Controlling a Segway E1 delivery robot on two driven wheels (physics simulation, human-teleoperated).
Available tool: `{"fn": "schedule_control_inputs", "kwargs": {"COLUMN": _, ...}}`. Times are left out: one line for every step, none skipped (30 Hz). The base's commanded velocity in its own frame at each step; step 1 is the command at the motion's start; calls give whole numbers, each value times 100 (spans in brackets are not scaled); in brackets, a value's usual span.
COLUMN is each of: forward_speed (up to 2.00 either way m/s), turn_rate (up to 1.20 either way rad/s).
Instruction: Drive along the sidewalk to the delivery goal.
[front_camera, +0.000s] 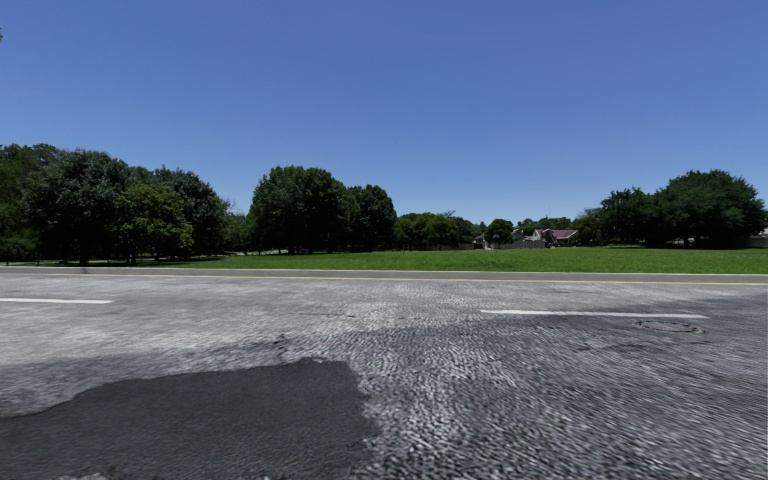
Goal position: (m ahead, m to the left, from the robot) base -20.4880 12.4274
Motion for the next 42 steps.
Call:
{"fn": "schedule_control_inputs", "kwargs": {"forward_speed": 0, "turn_rate": 0}}
{"fn": "schedule_control_inputs", "kwargs": {"forward_speed": 0, "turn_rate": 0}}
{"fn": "schedule_control_inputs", "kwargs": {"forward_speed": 0, "turn_rate": 0}}
{"fn": "schedule_control_inputs", "kwargs": {"forward_speed": 0, "turn_rate": 0}}
{"fn": "schedule_control_inputs", "kwargs": {"forward_speed": 0, "turn_rate": 0}}
{"fn": "schedule_control_inputs", "kwargs": {"forward_speed": 0, "turn_rate": 0}}
{"fn": "schedule_control_inputs", "kwargs": {"forward_speed": 0, "turn_rate": 0}}
{"fn": "schedule_control_inputs", "kwargs": {"forward_speed": 0, "turn_rate": 0}}
{"fn": "schedule_control_inputs", "kwargs": {"forward_speed": 0, "turn_rate": 0}}
{"fn": "schedule_control_inputs", "kwargs": {"forward_speed": 0, "turn_rate": 0}}
{"fn": "schedule_control_inputs", "kwargs": {"forward_speed": 0, "turn_rate": 0}}
{"fn": "schedule_control_inputs", "kwargs": {"forward_speed": 0, "turn_rate": 0}}
{"fn": "schedule_control_inputs", "kwargs": {"forward_speed": 0, "turn_rate": 0}}
{"fn": "schedule_control_inputs", "kwargs": {"forward_speed": 0, "turn_rate": 0}}
{"fn": "schedule_control_inputs", "kwargs": {"forward_speed": 0, "turn_rate": 0}}
{"fn": "schedule_control_inputs", "kwargs": {"forward_speed": 0, "turn_rate": 0}}
{"fn": "schedule_control_inputs", "kwargs": {"forward_speed": 0, "turn_rate": 0}}
{"fn": "schedule_control_inputs", "kwargs": {"forward_speed": 0, "turn_rate": 0}}
{"fn": "schedule_control_inputs", "kwargs": {"forward_speed": 0, "turn_rate": 0}}
{"fn": "schedule_control_inputs", "kwargs": {"forward_speed": 0, "turn_rate": 0}}
{"fn": "schedule_control_inputs", "kwargs": {"forward_speed": 0, "turn_rate": 0}}
{"fn": "schedule_control_inputs", "kwargs": {"forward_speed": 0, "turn_rate": 0}}
{"fn": "schedule_control_inputs", "kwargs": {"forward_speed": 0, "turn_rate": 0}}
{"fn": "schedule_control_inputs", "kwargs": {"forward_speed": 0, "turn_rate": 0}}
{"fn": "schedule_control_inputs", "kwargs": {"forward_speed": 0, "turn_rate": 0}}
{"fn": "schedule_control_inputs", "kwargs": {"forward_speed": 0, "turn_rate": 0}}
{"fn": "schedule_control_inputs", "kwargs": {"forward_speed": 0, "turn_rate": 0}}
{"fn": "schedule_control_inputs", "kwargs": {"forward_speed": 0, "turn_rate": 0}}
{"fn": "schedule_control_inputs", "kwargs": {"forward_speed": 0, "turn_rate": 0}}
{"fn": "schedule_control_inputs", "kwargs": {"forward_speed": 0, "turn_rate": 0}}
{"fn": "schedule_control_inputs", "kwargs": {"forward_speed": 0, "turn_rate": 22}}
{"fn": "schedule_control_inputs", "kwargs": {"forward_speed": 0, "turn_rate": 34}}
{"fn": "schedule_control_inputs", "kwargs": {"forward_speed": 0, "turn_rate": 44}}
{"fn": "schedule_control_inputs", "kwargs": {"forward_speed": 0, "turn_rate": 50}}
{"fn": "schedule_control_inputs", "kwargs": {"forward_speed": 0, "turn_rate": 57}}
{"fn": "schedule_control_inputs", "kwargs": {"forward_speed": 0, "turn_rate": 65}}
{"fn": "schedule_control_inputs", "kwargs": {"forward_speed": 0, "turn_rate": 74}}
{"fn": "schedule_control_inputs", "kwargs": {"forward_speed": 0, "turn_rate": 89}}
{"fn": "schedule_control_inputs", "kwargs": {"forward_speed": 0, "turn_rate": 89}}
{"fn": "schedule_control_inputs", "kwargs": {"forward_speed": 0, "turn_rate": 94}}
{"fn": "schedule_control_inputs", "kwargs": {"forward_speed": 0, "turn_rate": 95}}
{"fn": "schedule_control_inputs", "kwargs": {"forward_speed": 0, "turn_rate": 96}}
